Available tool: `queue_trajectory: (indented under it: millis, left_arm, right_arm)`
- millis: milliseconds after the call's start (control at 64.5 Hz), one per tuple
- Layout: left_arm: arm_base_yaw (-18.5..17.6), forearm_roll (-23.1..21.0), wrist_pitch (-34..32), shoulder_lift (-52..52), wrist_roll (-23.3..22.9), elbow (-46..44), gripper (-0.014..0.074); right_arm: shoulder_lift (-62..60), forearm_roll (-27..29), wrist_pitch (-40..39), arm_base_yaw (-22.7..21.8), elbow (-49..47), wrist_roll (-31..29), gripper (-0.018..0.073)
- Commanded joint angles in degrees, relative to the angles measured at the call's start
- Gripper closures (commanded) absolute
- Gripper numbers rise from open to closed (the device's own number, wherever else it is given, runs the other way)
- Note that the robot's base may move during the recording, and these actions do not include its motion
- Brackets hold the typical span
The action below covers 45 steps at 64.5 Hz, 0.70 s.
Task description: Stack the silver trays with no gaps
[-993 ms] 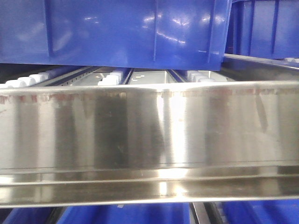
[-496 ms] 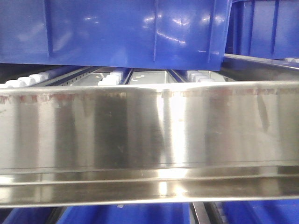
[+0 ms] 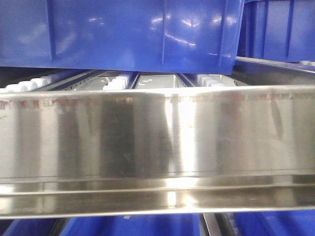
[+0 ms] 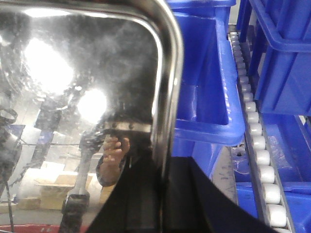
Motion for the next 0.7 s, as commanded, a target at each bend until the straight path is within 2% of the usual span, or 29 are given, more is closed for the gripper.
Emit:
queue_trajectory:
  millis: [0,682]
  left_arm:
    - [-1.6,-5.0,-3.0,-0.7,0.0,-0.9,0.0615]
    - [-1.6,-5.0,-3.3,-0.7,0.0,-0.9,0.0615]
  right_arm:
    - [0.4,1.8,-8.4,0.9,-0.4,-1.4,0.0638]
    - [0.4,1.8,-9.5,0.9,-0.4,-1.4,0.0638]
